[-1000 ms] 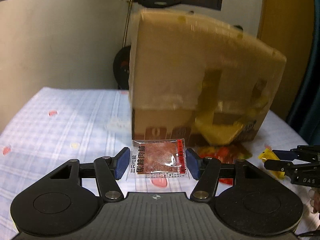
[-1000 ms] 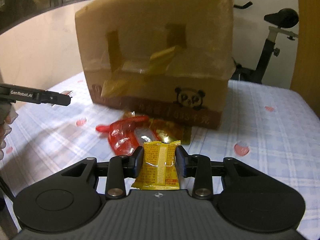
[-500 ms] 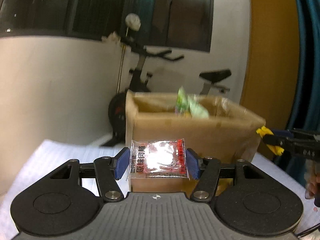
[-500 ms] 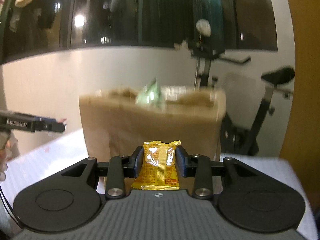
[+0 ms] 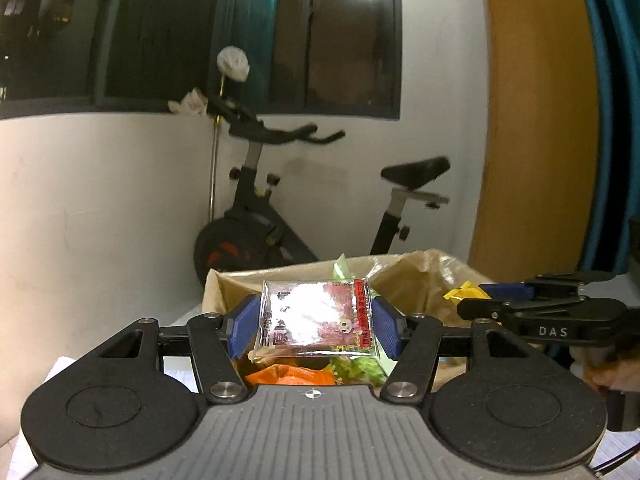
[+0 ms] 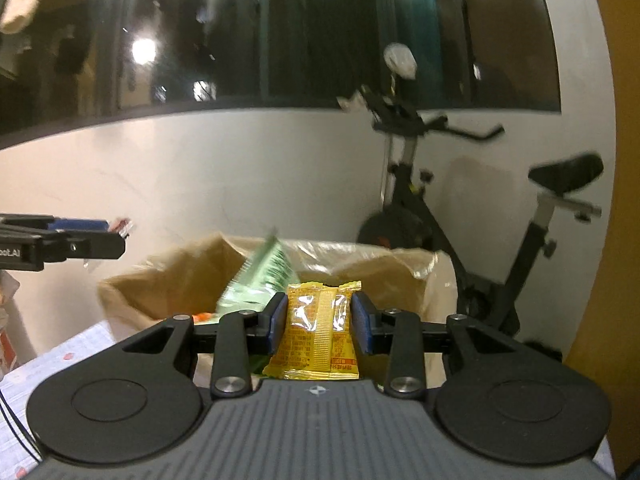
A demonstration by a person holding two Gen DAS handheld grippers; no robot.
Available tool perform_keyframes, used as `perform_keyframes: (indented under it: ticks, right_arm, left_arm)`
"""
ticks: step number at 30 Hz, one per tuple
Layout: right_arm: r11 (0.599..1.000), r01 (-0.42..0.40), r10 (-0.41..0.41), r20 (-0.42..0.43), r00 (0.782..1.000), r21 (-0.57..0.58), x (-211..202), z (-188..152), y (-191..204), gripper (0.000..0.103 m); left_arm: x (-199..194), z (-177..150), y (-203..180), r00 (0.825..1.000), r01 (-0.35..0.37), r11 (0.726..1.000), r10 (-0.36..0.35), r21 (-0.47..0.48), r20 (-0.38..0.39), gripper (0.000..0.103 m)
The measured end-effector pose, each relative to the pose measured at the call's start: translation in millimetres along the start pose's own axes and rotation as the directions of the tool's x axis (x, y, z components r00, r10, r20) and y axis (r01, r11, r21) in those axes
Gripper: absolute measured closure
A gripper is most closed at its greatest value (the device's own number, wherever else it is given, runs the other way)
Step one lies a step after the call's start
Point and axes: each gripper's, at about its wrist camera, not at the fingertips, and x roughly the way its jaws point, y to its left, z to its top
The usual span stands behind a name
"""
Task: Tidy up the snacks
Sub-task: 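Lift the red jerky packet and yellow packet and carry them over the box, then open the left tool dropping the jerky packet while the right tool drops the yellow packet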
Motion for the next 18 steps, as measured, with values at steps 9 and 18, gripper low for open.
perform_keyframes:
  ticks: [9,18]
  right_arm:
    - [0.997,0.074,-0.077,-0.104,0.992,-0.028,26.3,-7.9,-1.2,0.064]
    - [0.995,0.102,-0.102,-0.086,0.991,-0.003,17.7,-7.8,-1.0,0.04]
  left_arm:
    - [41.3,-8.5,7.0,0.993,-0.016,1.0,0.015,-0.008,-0.119,0.034]
    - [31.7,-8.7,10.3,0.995,-0.015,1.0,0.016,0.004,-0.103,0.027]
